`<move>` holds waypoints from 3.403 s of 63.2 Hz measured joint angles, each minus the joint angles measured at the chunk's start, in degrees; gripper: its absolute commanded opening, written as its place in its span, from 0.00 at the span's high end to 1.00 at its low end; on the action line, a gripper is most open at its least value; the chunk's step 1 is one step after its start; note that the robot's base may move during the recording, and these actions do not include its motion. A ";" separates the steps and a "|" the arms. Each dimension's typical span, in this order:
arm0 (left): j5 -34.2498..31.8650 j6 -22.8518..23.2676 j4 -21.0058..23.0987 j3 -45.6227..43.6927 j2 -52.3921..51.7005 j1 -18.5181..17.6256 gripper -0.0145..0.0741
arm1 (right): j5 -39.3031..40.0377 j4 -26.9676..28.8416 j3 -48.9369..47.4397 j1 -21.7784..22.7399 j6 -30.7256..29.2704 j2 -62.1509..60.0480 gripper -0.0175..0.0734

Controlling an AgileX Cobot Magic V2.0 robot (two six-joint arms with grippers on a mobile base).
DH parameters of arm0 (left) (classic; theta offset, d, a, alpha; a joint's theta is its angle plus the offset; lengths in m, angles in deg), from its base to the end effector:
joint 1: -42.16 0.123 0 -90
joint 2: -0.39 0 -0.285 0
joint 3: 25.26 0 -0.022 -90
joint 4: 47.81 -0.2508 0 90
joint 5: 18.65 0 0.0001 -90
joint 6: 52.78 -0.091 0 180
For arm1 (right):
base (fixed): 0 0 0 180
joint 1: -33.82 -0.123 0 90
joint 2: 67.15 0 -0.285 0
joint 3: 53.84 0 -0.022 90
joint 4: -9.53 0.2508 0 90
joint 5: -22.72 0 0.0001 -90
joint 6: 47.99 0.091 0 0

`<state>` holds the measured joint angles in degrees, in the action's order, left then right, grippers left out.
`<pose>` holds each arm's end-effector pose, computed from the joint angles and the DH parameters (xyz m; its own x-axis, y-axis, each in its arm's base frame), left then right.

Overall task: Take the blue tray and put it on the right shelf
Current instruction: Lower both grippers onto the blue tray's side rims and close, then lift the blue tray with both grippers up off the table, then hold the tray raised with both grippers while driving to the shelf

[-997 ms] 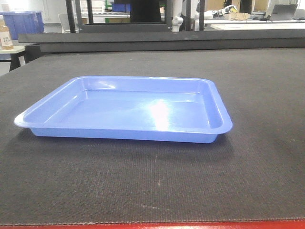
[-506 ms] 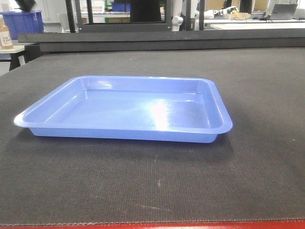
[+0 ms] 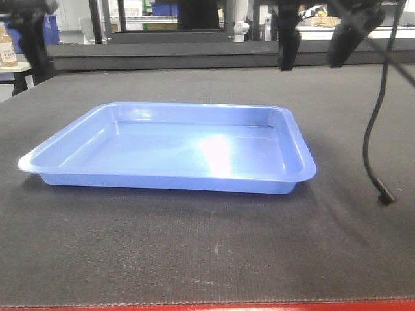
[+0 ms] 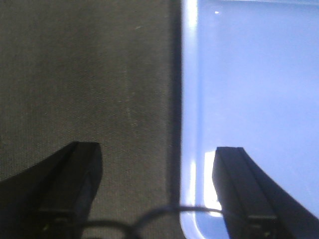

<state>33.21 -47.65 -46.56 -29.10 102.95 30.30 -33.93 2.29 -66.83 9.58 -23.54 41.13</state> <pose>0.3499 -0.0751 0.3056 -0.8699 0.0776 -0.4872 0.1250 0.9900 -0.0654 0.3540 0.1489 0.3127 -0.8792 -0.0147 -0.4762 -0.0593 0.9951 0.0787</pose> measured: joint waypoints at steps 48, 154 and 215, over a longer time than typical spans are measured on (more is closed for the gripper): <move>-0.87 -2.99 7.30 -8.39 16.20 0.66 0.41 | 2.43 4.65 -0.09 1.24 1.26 13.15 0.11; 17.50 9.70 -3.06 -4.72 -9.60 -12.69 0.88 | -4.32 0.80 8.97 -4.17 -0.81 -16.25 0.74; 18.69 16.13 -7.42 -4.59 -14.19 -20.74 0.89 | -9.24 -0.03 10.68 -4.65 -1.34 -27.07 0.75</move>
<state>51.91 -31.52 -53.98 -33.69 88.76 9.56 -43.17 2.26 -56.16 4.94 -24.88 14.06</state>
